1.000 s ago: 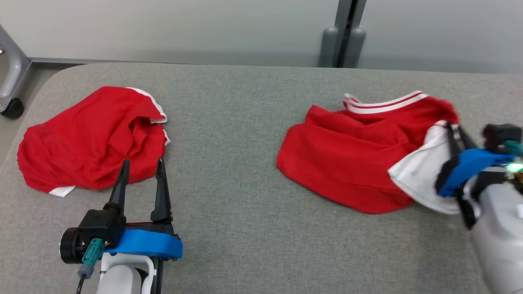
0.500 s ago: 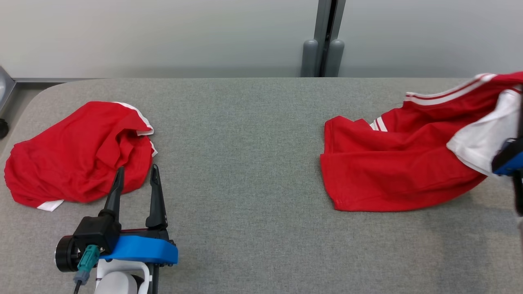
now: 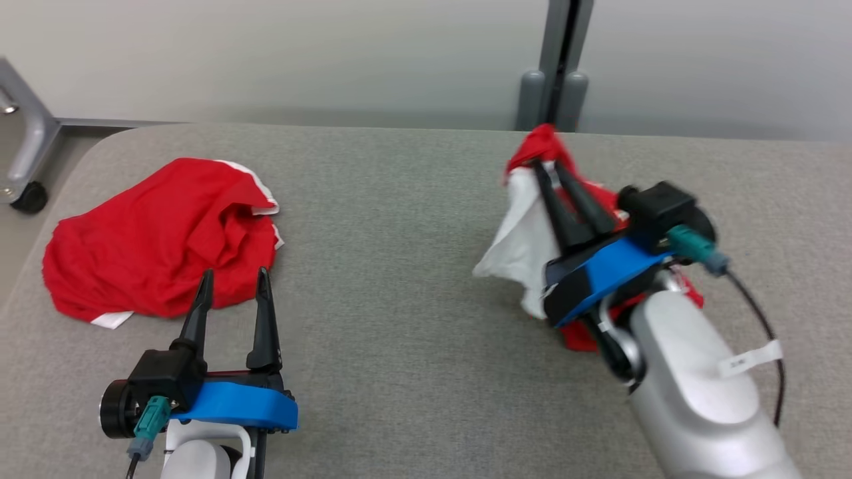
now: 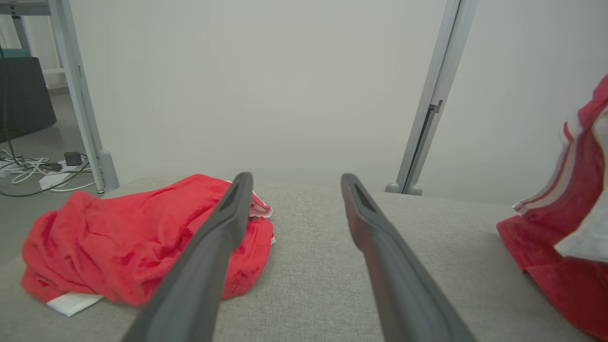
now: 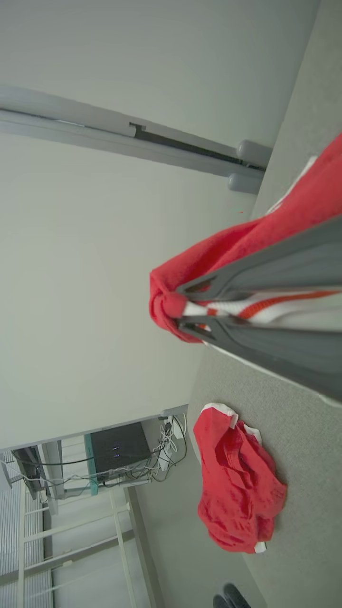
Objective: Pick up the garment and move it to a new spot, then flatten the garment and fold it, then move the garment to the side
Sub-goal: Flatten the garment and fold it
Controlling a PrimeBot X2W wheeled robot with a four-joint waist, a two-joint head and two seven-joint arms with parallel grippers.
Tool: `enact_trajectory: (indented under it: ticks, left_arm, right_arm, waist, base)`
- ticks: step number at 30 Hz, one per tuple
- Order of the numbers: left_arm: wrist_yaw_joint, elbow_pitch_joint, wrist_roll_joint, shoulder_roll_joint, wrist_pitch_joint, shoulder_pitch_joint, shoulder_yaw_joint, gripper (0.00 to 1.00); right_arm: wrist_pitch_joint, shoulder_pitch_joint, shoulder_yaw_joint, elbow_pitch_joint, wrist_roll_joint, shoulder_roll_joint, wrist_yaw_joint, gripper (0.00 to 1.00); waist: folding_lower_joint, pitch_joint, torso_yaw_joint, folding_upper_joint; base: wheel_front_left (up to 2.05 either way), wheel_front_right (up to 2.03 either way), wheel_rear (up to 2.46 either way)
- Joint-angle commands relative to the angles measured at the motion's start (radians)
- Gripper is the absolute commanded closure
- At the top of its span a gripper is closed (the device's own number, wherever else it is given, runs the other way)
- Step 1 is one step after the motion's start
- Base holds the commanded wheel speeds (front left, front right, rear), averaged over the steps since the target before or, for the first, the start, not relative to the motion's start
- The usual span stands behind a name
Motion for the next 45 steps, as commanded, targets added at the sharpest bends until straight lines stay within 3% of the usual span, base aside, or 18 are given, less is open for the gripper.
enact_trajectory:
  ticks: [1,9,15,16,17,20,26,30,31,37,45]
  left_arm:
    - [-0.002,0.003,-0.008,-0.001,-0.005,-0.008,0.001,0.0]
    - [0.011,0.011,-0.024,-0.001,-0.005,-0.008,-0.022,0.0]
    - [0.016,0.014,-0.018,-0.001,-0.005,0.002,0.002,0.0]
    - [0.015,0.014,-0.017,-0.001,-0.005,0.004,0.007,0.0]
    - [0.015,0.015,-0.016,-0.001,-0.005,0.005,0.013,0.0]
    - [0.019,0.01,-0.014,-0.001,-0.005,0.01,0.025,0.0]
    - [0.017,0.0,-0.006,-0.001,-0.005,0.015,0.046,0.0]
    - [0.019,-0.012,0.0,-0.001,-0.005,0.023,0.05,0.0]
    - [0.019,-0.012,0.0,-0.001,-0.005,0.023,0.05,0.0]
    - [0.016,-0.019,0.005,0.0,-0.005,0.029,0.061,0.0]
    - [0.012,-0.03,0.01,-0.001,-0.005,0.03,0.064,0.0]
  right_arm:
    - [-0.005,-0.007,0.051,-0.006,0.018,0.008,0.0,1.0]
    - [-0.035,0.003,0.411,0.019,0.186,0.01,0.0,1.0]
    - [-0.059,0.026,0.632,0.055,0.257,0.01,0.0,1.0]
    - [-0.06,0.026,0.667,0.06,0.265,0.01,0.0,0.7]
    - [-0.06,0.026,0.686,0.066,0.276,0.01,0.0,0.0]
    - [-0.07,0.016,0.711,0.075,0.288,0.01,0.0,0.0]
    - [-0.089,-0.001,0.62,0.099,0.239,0.01,0.0,0.0]
    - [-0.094,0.013,0.432,0.117,0.163,-0.002,0.0,0.0]
    - [-0.094,0.013,0.432,0.117,0.163,-0.002,0.0,0.0]
    - [-0.095,0.117,0.147,0.058,0.062,-0.068,0.0,0.0]
    - [-0.07,0.336,-0.072,-0.01,-0.032,-0.085,0.0,0.0]
  waist:
    - [0.0001,0.005,0.018,0.0]
    - [0.0001,0.014,0.089,0.0]
    - [0.0001,0.02,0.102,0.0]
    - [0.0001,0.019,0.1,0.0]
    - [0.0001,0.019,0.096,0.0]
    - [0.0001,0.014,0.077,0.0]
    - [0.0001,0.001,0.026,0.0]
    - [0.0001,-0.002,-0.005,0.0]
    - [0.0001,-0.002,-0.005,0.0]
    - [0.0001,-0.005,-0.035,0.0]
    - [0.0001,-0.002,-0.046,0.0]
  base:
    - [0.0,0.0,0.0]
    - [0.0,0.0,0.0]
    - [0.0,0.0,0.0]
    - [0.0,0.0,0.0]
    - [0.0,0.0,0.0]
    - [0.0,0.0,0.0]
    - [0.0,0.0,0.0]
    - [0.0,0.0,0.0]
    - [0.0,0.0,0.0]
    - [0.0,0.0,0.0]
    - [0.0,0.0,0.0]
